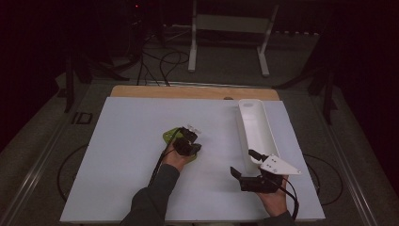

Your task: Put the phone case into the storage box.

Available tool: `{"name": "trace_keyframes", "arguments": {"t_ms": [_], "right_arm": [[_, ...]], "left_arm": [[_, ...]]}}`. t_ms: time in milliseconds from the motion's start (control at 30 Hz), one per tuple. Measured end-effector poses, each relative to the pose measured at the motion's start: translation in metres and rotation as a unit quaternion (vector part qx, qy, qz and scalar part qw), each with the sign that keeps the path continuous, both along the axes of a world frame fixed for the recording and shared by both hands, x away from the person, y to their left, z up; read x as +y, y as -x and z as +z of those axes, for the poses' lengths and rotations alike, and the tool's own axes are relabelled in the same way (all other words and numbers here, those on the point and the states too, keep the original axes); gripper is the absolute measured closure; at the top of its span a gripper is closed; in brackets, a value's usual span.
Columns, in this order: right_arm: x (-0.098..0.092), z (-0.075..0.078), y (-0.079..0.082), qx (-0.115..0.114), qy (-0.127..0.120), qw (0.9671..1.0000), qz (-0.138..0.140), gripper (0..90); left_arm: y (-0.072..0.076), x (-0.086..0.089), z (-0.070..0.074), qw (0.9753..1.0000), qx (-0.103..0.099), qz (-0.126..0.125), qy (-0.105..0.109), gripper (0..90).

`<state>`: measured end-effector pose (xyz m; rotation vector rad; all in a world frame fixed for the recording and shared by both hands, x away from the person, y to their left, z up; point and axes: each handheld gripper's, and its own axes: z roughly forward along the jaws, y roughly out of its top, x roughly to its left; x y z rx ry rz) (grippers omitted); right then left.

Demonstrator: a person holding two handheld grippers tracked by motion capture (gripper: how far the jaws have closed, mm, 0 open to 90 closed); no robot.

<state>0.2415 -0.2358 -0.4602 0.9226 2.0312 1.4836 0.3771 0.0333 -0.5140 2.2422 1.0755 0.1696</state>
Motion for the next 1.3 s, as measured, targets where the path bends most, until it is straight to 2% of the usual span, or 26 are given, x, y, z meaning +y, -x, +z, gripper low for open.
{"name": "trace_keyframes", "arguments": {"t_ms": [200,333,600,833,967,1033,1167,1300], "right_arm": [[0.0,0.0,0.0,0.0,-0.001,1.0,0.0,8.5],[-0.001,0.001,0.0,0.0,0.0,1.0,-0.001,8.5],[0.0,0.001,0.0,0.0,0.0,1.0,-0.002,8.5],[-0.001,0.001,-0.001,0.0,-0.001,1.0,-0.004,8.5],[0.0,0.0,-0.002,0.001,0.0,1.0,-0.003,8.5],[0.001,-0.001,-0.002,0.0,0.001,1.0,-0.001,8.5],[-0.002,-0.001,-0.003,-0.003,0.0,1.0,-0.003,8.5],[-0.004,-0.001,-0.005,-0.001,-0.002,1.0,-0.006,8.5]], "left_arm": [[0.017,0.016,0.001,0.9999,-0.002,0.006,-0.009,90.0],[0.028,0.03,0.001,0.9999,-0.003,0.013,-0.007,90.0],[0.047,0.064,0.001,0.999,-0.011,0.043,-0.009,90.0],[0.057,0.095,-0.001,0.997,-0.015,0.075,0.001,90.0],[0.06,0.099,-0.001,0.9971,-0.023,0.073,-0.003,90.0],[0.061,0.1,0.0,0.9969,-0.033,0.071,0.001,90.0],[0.067,0.105,0.01,0.9956,-0.063,0.062,0.031,85.3],[0.075,0.115,0.023,0.9917,-0.102,0.056,0.054,80.4]]}}
